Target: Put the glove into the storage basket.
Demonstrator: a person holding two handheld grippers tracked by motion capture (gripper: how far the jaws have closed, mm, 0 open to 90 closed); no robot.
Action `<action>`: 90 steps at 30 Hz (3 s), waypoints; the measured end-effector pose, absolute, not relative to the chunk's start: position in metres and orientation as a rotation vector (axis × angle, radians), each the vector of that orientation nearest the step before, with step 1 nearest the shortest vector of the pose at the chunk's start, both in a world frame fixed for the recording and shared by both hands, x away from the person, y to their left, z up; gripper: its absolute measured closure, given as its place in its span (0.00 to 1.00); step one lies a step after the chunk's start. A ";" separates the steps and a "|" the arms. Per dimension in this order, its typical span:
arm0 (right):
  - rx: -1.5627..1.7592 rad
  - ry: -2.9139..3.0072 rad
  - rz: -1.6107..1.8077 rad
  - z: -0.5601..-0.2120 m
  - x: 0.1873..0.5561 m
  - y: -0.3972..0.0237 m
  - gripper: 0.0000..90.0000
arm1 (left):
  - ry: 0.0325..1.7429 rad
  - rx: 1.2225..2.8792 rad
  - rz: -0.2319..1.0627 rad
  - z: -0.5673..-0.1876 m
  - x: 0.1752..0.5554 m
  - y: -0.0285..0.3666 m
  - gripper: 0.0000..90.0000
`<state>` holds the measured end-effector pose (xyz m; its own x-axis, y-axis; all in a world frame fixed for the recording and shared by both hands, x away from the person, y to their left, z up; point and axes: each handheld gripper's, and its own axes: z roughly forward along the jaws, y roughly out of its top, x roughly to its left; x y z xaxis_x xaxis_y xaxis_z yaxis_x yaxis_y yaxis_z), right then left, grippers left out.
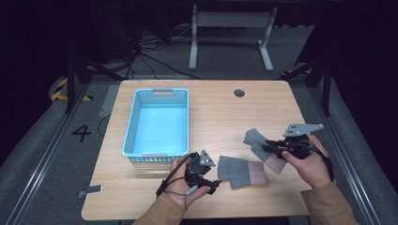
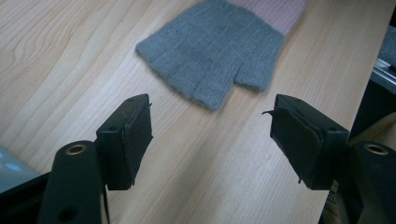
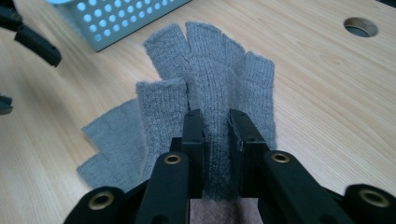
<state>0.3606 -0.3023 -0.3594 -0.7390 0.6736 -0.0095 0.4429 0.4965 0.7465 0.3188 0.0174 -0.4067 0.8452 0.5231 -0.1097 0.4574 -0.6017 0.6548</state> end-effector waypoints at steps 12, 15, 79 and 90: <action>0.763 2.560 1.099 -0.369 0.354 -0.285 0.86 | 0.689 2.280 0.098 -0.401 0.318 0.016 0.41; 0.742 2.585 1.086 -0.373 0.353 -0.281 0.86 | 0.674 2.289 0.098 -0.400 0.317 0.014 0.45; 1.012 2.710 0.784 -0.405 0.352 -0.341 0.72 | 0.604 2.374 0.018 -0.429 0.337 0.003 0.68; 0.952 2.823 0.740 -0.418 0.349 -0.329 0.71 | 0.608 2.377 0.008 -0.438 0.340 -0.004 0.71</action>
<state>0.3486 -0.3290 -0.4184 -0.8052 0.5872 0.0828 0.5524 0.6918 0.4650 0.3404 -0.0043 -0.4377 0.8910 0.4280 -0.1515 0.4237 -0.6636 0.6165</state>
